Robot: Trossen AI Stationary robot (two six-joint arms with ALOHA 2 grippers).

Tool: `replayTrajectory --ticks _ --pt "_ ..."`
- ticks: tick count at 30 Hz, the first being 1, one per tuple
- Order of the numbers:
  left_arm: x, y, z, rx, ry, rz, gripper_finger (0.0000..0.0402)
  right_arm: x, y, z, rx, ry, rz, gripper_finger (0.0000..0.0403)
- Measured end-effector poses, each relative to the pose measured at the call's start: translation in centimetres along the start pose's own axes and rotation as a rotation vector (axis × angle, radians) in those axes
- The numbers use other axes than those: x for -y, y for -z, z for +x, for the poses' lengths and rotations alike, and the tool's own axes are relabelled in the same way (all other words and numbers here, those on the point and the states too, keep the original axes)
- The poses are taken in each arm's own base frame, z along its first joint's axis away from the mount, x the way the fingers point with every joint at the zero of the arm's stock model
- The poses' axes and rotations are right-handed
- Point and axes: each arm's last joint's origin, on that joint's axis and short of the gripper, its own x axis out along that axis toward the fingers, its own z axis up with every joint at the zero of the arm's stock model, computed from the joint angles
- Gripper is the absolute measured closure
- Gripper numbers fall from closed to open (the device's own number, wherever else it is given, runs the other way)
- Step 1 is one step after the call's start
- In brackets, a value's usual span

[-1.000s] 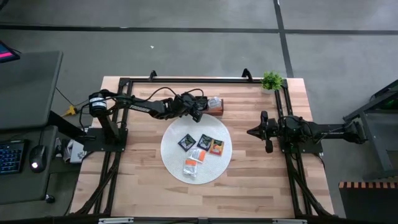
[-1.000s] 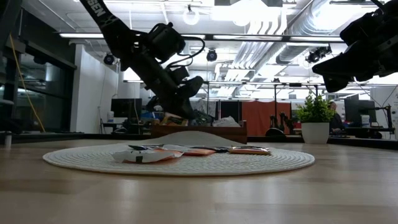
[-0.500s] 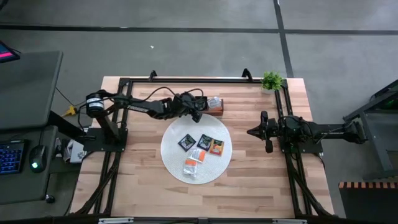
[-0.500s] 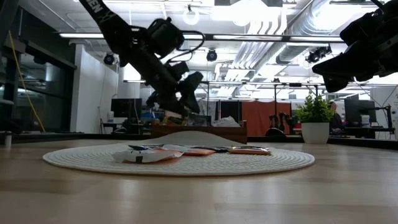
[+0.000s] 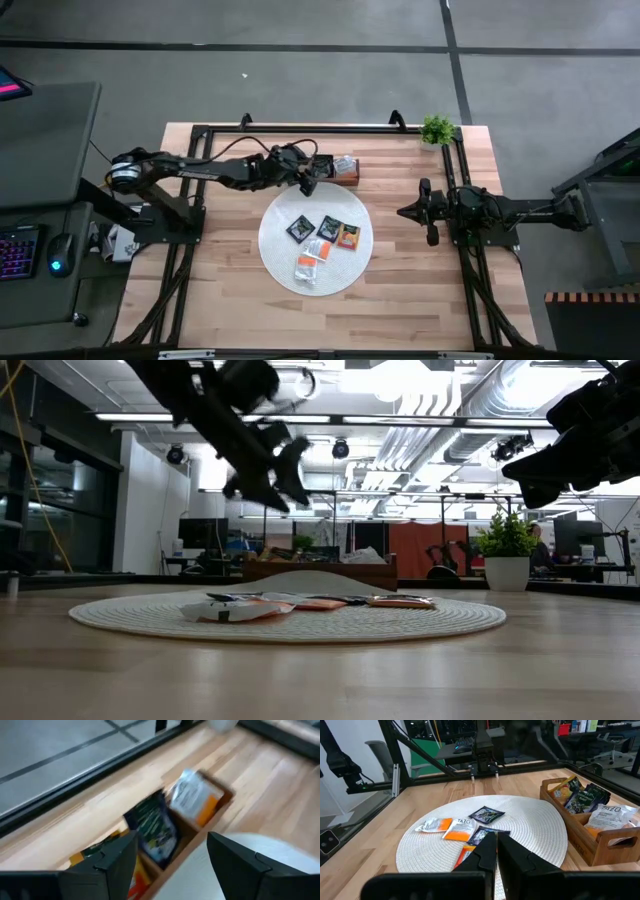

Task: Pick & Place Tea
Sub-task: Put the white tea bag into the right section of the wooden organizer

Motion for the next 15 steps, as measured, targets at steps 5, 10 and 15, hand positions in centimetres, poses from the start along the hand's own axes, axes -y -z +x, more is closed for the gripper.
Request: replayTrajectory --ticks 5,10,15 --pt "0.7 -0.2 -2.9 -0.030 0.035 -0.037 0.0163 0.0 0.0 0.0 0.000 0.001 0.000 0.0391" --pt "1.6 0.6 -5.6 -0.096 0.070 -0.049 0.0163 0.0 0.0 0.0 0.000 0.000 0.000 0.0391" --pt "3.1 2.2 -8.1 -0.198 0.149 0.053 0.0163 0.0 0.0 0.0 0.000 0.001 0.000 0.0391"
